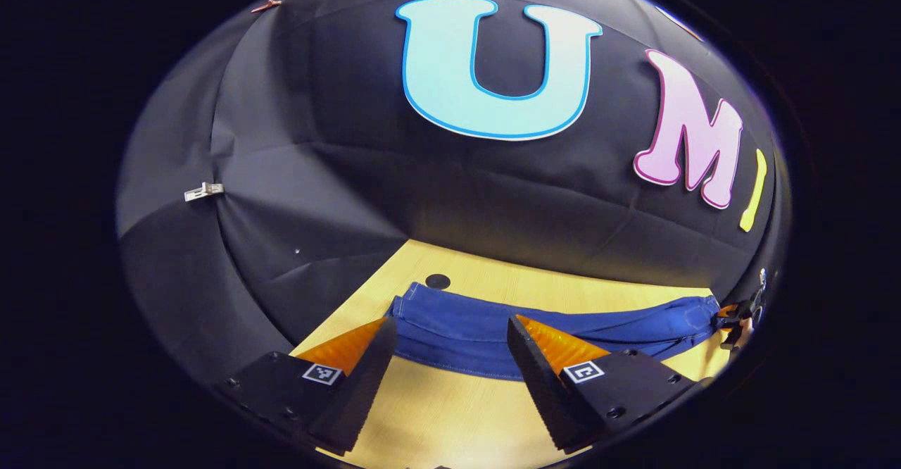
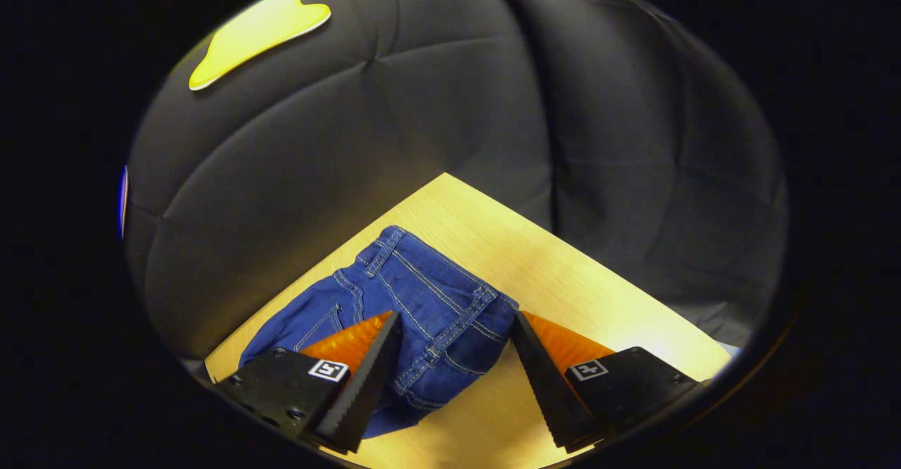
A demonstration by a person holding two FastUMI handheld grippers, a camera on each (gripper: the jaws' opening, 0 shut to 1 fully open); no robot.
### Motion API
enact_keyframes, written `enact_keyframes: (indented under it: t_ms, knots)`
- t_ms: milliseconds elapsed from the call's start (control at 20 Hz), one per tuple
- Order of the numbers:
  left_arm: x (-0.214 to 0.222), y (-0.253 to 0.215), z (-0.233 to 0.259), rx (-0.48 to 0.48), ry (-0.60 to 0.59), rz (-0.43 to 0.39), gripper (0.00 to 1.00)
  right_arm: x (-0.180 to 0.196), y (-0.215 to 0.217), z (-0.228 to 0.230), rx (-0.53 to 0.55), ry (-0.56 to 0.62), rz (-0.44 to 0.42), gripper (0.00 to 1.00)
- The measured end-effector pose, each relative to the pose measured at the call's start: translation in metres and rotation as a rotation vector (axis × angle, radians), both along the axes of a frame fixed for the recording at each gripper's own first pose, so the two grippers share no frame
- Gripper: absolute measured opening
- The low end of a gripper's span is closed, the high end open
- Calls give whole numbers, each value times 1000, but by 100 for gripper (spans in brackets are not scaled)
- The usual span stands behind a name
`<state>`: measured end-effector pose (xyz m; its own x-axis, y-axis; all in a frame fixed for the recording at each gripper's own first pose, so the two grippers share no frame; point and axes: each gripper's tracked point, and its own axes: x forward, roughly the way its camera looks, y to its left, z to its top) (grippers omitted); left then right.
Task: Grasp the waist and the cuffs of the jeans and fold them to make the two legs overlap; first hold the waist and fold one-third of the jeans toward the cuffs, then hold the cuffs and fold the remaining one-third in the same direction to finish folding.
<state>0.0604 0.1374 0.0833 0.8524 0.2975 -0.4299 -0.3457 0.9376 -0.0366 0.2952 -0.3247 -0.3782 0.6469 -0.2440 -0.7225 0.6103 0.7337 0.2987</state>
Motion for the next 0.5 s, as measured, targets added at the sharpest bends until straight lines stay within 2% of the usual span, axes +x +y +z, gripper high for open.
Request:
enact_keyframes:
  t_ms: [50, 150, 200, 250, 300, 450, 500]
  knots:
    - [-5, -2, -4, -10, 8, 7, 98, 2, -2, -4, -9, -1, 0, 94]
    - [-14, -3, -14, -43, 16, 22, 98, 10, 5, -11, 8, -22, 6, 71]
    - [-18, -3, -21, -59, 23, 31, 98, 14, 8, -13, 27, -32, 10, 71]
    - [-22, -4, -27, -78, 32, 38, 98, 12, 6, -9, 32, -46, 11, 56]
    - [-26, -6, -33, -93, 40, 48, 97, 12, 4, -7, 29, -55, 19, 48]
    - [-31, -5, -49, -120, 50, 74, 97, 16, 6, -5, -7, -91, 62, 15]
    - [-33, -4, -53, -127, 49, 80, 97, 17, 7, -6, -13, -99, 76, 20]
